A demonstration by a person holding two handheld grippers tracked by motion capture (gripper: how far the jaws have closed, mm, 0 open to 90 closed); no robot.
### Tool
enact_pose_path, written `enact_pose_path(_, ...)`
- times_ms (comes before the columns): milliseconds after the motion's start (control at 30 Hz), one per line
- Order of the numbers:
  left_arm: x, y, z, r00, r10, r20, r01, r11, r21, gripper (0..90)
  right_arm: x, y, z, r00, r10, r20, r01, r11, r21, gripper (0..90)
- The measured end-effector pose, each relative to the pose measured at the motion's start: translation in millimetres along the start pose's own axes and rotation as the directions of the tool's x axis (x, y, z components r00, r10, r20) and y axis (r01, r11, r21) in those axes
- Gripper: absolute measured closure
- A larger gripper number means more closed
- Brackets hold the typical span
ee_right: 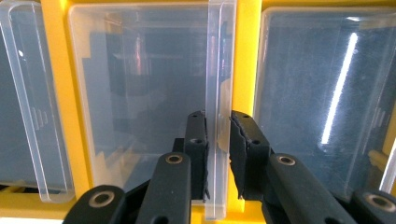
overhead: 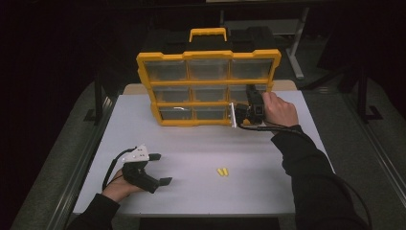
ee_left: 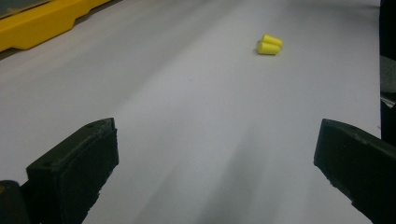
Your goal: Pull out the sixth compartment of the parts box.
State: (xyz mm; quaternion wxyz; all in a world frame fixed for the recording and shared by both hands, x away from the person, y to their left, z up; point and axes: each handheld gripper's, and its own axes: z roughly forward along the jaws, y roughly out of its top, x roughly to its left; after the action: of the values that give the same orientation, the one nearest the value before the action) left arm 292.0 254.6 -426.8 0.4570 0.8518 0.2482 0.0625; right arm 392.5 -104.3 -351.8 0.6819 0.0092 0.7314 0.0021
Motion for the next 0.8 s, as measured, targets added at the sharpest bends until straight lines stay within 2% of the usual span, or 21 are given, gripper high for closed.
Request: enact_pose_path(800,-0.3,-0.2,-0.8,1.0,0.0,-0.001,0.0,1.0,-0.002,0.0,-1.1,-0.1,-8.4,0.9998,-0.013,-0.011,0.013,1.0,-0.001,77.0)
